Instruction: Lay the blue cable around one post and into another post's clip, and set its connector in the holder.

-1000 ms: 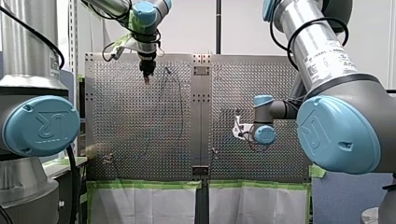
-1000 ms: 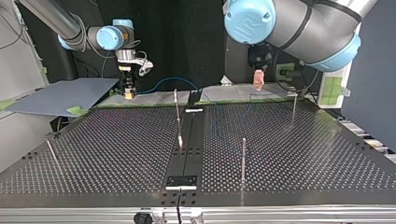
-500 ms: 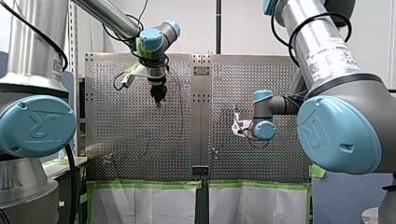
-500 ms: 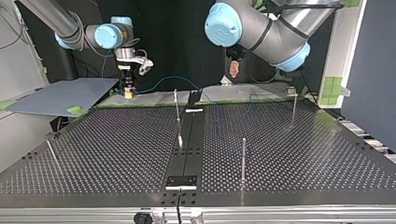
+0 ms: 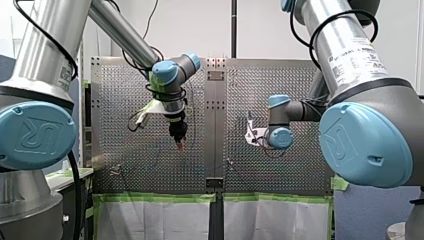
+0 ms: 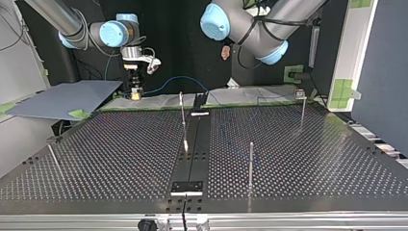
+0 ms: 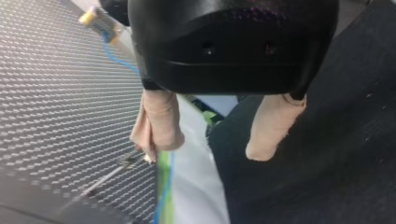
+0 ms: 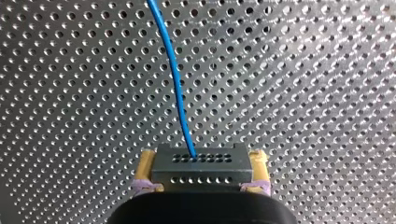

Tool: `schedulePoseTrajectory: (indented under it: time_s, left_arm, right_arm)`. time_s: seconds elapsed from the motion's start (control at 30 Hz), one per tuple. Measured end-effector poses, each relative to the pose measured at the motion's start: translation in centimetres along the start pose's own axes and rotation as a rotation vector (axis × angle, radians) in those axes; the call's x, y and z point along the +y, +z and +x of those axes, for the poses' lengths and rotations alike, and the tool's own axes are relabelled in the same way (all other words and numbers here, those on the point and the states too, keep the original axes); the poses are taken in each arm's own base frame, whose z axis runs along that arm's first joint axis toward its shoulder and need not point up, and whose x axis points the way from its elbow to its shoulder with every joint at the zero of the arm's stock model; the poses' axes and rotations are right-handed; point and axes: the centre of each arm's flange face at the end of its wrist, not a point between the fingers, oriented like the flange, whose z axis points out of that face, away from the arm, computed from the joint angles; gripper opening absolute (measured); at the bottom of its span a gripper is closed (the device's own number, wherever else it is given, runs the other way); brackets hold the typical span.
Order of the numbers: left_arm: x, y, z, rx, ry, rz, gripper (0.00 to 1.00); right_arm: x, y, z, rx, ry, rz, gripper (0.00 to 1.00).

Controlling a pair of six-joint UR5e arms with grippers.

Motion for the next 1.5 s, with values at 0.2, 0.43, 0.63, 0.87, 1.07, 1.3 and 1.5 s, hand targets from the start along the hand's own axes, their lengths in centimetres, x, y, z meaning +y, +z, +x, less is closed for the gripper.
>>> schedulePoseTrajectory:
  time_s: [0.2, 0.43, 0.63, 0.87, 1.07, 1.3, 1.5]
  left_arm:
    - [-0.2, 1.4, 2.5, 0.041, -0.034, 0.035, 1.0]
    - [-0.1, 2.0, 4.9, 0.068, -0.096, 0.088, 1.0]
    - [0.4, 2.7, 6.5, 0.081, -0.153, 0.105, 1.0]
    - [-0.2, 4.8, 6.1, 0.057, -0.182, 0.123, 1.0]
    - [-0.8, 6.8, 6.4, 0.051, -0.208, 0.137, 1.0]
    - [-1.3, 9.1, 6.4, 0.03, -0.265, 0.144, 1.0]
    - [-1.9, 10.0, 5.3, -0.028, -0.318, 0.172, 1.0]
  right_arm:
    - [-0.8, -0.4, -0.1, -0.009, -0.01, 0.011, 0.0]
    - [-1.6, -0.8, 0.5, -0.012, -0.023, 0.021, 0.0]
    - [-1.9, -1.4, 1.8, -0.002, -0.021, 0.029, 0.0]
    - [-1.9, -2.3, 1.9, 0.002, -0.011, 0.034, 0.0]
    - [-1.9, -2.4, 1.8, -0.001, -0.014, 0.038, 0.0]
    - [-2.0, -2.4, 1.8, 0.001, -0.016, 0.038, 0.0]
    - [-2.0, -2.4, 1.7, 0.002, -0.016, 0.04, 0.0]
